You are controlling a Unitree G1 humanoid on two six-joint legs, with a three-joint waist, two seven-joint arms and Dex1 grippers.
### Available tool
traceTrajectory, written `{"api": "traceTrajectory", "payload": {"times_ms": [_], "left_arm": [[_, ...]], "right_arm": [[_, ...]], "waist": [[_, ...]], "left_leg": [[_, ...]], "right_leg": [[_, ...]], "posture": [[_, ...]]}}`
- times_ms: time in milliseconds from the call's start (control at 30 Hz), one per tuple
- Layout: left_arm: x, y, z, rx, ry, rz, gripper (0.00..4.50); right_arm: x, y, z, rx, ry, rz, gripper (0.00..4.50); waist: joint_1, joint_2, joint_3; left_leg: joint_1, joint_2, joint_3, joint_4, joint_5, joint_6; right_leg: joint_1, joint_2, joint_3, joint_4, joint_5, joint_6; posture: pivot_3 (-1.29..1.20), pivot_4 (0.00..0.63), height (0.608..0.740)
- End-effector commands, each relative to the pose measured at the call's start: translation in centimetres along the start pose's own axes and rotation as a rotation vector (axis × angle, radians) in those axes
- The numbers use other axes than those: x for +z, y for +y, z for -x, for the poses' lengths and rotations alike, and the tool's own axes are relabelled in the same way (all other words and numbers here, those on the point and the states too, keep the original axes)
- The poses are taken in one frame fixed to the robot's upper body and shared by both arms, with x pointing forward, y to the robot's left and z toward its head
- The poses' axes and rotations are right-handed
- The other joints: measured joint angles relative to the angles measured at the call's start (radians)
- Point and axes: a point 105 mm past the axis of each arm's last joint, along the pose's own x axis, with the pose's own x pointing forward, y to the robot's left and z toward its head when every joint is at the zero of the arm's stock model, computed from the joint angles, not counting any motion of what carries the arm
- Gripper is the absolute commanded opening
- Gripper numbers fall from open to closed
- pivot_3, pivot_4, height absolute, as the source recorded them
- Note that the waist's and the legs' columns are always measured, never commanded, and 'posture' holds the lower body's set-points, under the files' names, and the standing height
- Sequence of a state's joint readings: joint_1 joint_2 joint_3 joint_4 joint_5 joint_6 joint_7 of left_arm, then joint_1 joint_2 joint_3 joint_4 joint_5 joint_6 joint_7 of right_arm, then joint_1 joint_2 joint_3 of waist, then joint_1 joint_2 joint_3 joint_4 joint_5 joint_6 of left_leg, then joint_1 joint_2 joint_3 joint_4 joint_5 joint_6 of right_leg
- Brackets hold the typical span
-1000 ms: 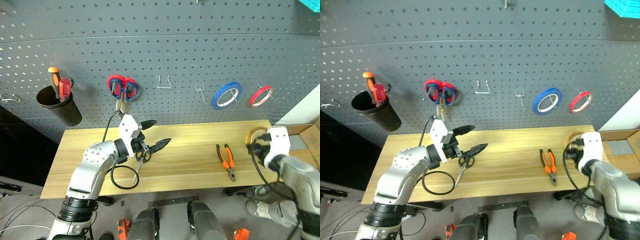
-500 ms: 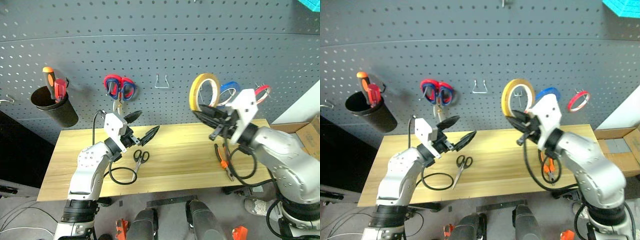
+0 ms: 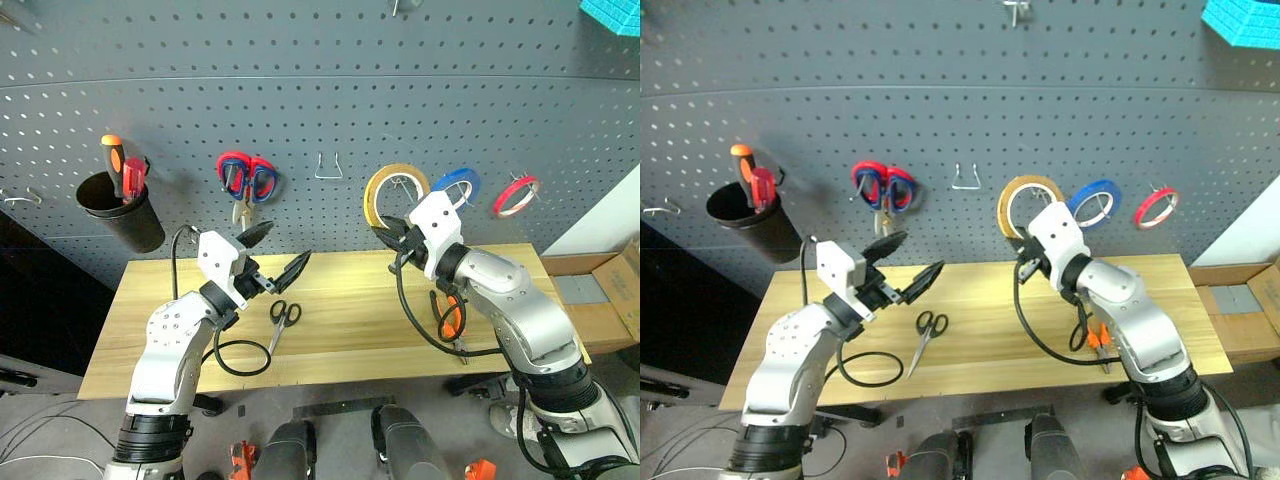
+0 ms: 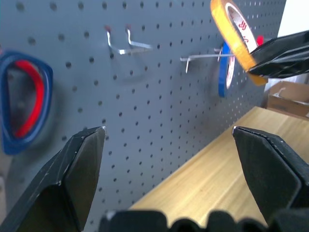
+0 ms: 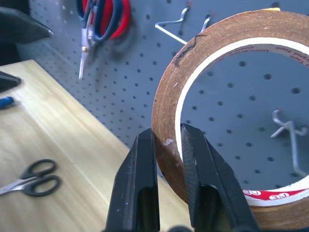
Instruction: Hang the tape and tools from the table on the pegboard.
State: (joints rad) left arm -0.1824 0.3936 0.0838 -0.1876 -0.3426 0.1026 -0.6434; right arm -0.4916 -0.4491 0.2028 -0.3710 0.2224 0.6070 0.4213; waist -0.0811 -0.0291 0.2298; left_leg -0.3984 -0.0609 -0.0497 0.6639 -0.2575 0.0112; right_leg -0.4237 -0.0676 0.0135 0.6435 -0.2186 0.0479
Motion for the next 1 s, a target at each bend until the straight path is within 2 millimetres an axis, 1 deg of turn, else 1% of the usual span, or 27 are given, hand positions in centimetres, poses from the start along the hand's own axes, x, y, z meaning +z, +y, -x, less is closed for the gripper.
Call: {"api": "traceTrajectory", "payload": {"times_ms": [33,133,233,333,433,533,600,667,800,933,1000], "left_arm": [[0.9,0.2,0.3,0.002,-0.020,-0.034,4.50],[0.6,0.1,0.4,-0.005,-0.008,-0.031,4.50],[0.5,0.2,0.4,-0.009,-0.003,-0.029,4.50],[0.2,0.4,0.3,-0.014,0.007,-0.027,4.50],[0.0,0.5,0.2,-0.016,0.010,-0.026,4.50],[0.0,0.5,0.1,-0.024,0.010,-0.026,4.50],[0.0,0.6,0.0,-0.025,0.010,-0.027,4.50],[0.0,0.6,-0.2,-0.028,0.009,-0.029,4.50],[0.0,0.6,-0.3,-0.028,0.010,-0.031,4.50],[-0.1,0.7,-0.4,-0.025,0.022,-0.031,4.50],[0.0,0.6,-0.6,-0.027,0.018,-0.028,4.50]], "right_arm": [[2.4,0.2,0.8,0.033,-0.101,0.028,0.10],[3.0,1.3,1.5,0.095,-0.121,0.028,0.10],[3.4,1.8,2.1,0.134,-0.129,0.034,0.10],[2.6,2.1,2.6,0.164,-0.063,0.083,0.10],[2.6,1.8,2.9,0.148,-0.061,0.096,0.10],[2.0,0.7,2.8,0.087,-0.020,0.127,0.10],[1.7,0.4,2.6,0.073,-0.009,0.124,0.10],[0.5,0.1,1.9,0.051,0.027,0.121,0.10],[-0.7,-0.3,0.7,0.027,0.053,0.106,0.10],[-2.9,-1.4,-1.2,-0.024,0.111,0.069,0.10],[-3.2,-2.2,-2.3,-0.060,0.085,-0.006,0.10]], "waist": [[0.000,0.000,0.000],[0.000,0.000,0.000],[0.001,0.000,0.000],[0.001,0.000,0.000],[0.001,0.000,0.000],[0.000,0.000,0.000],[0.000,0.000,-0.001],[0.000,0.000,-0.001],[-0.001,0.000,-0.001],[-0.002,0.000,-0.001],[-0.002,0.000,-0.001]], "left_leg": [[0.000,0.000,0.000,0.000,0.000,0.000],[0.000,0.000,0.000,0.000,0.000,0.000],[-0.001,0.000,-0.001,0.000,0.000,0.000],[-0.001,0.000,-0.001,0.000,0.000,0.000],[-0.001,0.000,-0.001,0.000,0.000,0.000],[-0.001,0.000,0.000,0.000,0.000,0.000],[-0.001,0.000,0.000,0.000,0.000,0.000],[-0.001,0.000,0.000,0.000,0.000,0.000],[0.000,0.000,0.000,0.000,0.000,0.000],[0.000,0.000,0.000,0.000,0.000,0.000],[0.000,0.000,0.000,0.001,0.000,0.000]], "right_leg": [[0.000,0.000,0.000,0.000,0.000,0.000],[0.000,0.000,0.000,0.000,0.000,0.000],[-0.001,0.000,0.000,0.000,0.000,0.000],[-0.001,0.000,0.000,0.000,0.000,0.000],[0.000,0.000,0.000,0.000,0.000,0.000],[0.000,0.000,0.000,0.000,0.000,0.000],[0.000,0.000,0.000,0.000,0.000,0.000],[0.000,0.000,0.000,0.000,0.000,0.000],[0.000,0.000,0.000,0.001,0.000,-0.001],[-0.001,0.000,0.000,0.001,0.001,-0.001],[-0.001,0.000,0.000,0.002,0.001,-0.001]], "posture": [[-0.14,0.152,0.740],[-0.14,0.154,0.740],[-0.15,0.157,0.740],[-0.16,0.160,0.740],[-0.16,0.160,0.740],[-0.17,0.160,0.740],[-0.17,0.160,0.740],[-0.16,0.161,0.740],[-0.16,0.160,0.740],[-0.15,0.160,0.740],[-0.15,0.157,0.740]]}}
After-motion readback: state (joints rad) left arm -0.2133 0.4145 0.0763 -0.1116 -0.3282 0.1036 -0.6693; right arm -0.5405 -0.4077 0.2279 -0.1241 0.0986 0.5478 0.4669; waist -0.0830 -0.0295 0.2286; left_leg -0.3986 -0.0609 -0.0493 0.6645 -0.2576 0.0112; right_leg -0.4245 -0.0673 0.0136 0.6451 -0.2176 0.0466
